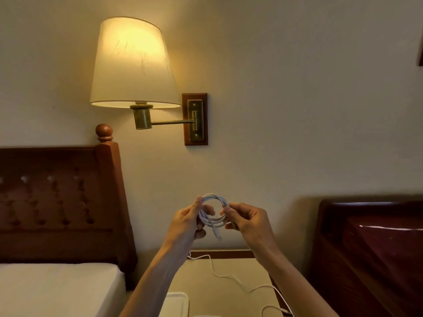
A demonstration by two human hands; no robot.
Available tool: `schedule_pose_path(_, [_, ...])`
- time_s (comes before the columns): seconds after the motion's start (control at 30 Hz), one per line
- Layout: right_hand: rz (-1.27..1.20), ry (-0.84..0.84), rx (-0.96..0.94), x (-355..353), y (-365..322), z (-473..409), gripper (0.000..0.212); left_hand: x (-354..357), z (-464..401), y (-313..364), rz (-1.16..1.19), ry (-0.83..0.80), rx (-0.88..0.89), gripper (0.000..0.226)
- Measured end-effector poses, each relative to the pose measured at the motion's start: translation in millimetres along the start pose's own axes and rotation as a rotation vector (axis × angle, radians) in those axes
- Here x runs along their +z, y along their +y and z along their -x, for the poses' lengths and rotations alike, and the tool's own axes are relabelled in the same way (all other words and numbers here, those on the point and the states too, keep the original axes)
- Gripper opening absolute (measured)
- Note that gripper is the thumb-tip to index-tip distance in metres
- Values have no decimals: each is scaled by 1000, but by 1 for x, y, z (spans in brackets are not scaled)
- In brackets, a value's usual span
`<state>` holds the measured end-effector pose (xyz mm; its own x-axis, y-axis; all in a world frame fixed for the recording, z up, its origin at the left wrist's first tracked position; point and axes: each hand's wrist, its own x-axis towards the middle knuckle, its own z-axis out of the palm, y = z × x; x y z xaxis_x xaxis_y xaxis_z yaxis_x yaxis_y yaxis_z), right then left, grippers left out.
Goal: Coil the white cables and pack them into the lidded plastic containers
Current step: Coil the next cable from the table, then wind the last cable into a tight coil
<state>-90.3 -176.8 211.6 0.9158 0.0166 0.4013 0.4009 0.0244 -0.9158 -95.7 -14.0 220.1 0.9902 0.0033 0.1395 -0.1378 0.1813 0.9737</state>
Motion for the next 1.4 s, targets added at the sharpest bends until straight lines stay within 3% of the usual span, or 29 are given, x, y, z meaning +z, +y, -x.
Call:
schedule_pose_path(0.17, [232, -84, 50, 15, 53, 11, 16, -52, 15, -59, -316, 122, -26, 35])
schedule_pose_path(0.27, [397, -200, 85, 34, 91, 33, 17, -99, 34, -121, -633, 275, 0, 34])
schedule_pose_path(0.37, [522, -374, 124, 62, 127, 57, 17, -150, 64, -187, -1013, 356, -103, 23])
schedule_pose_path(0.47, [618, -505, 155, 91, 163, 75, 20, -185, 97, -230, -1164, 352, -201, 25])
schedule_pose_path(0.57, [684, -590, 156, 116, 185, 87, 23, -195, 114, -239, -1157, 369, -247, 40])
schedule_pose_path(0.7, [744, -715, 145, 143, 206, 96, 26, -185, 130, -224, -1022, 324, -184, 27])
schedule_pose_path(0.83, [824, -829, 135, 160, 224, 99, 27, -189, 134, -230, -904, 298, -168, 29])
schedule_pose_path(1.03, [952, -980, 123, 164, 243, 104, 20, -198, 137, -259, -804, 286, -225, 23])
schedule_pose_path(1.4, [1093, -1015, -136, 158, 253, 114, 24, -190, 134, -262, -759, 332, -263, 21])
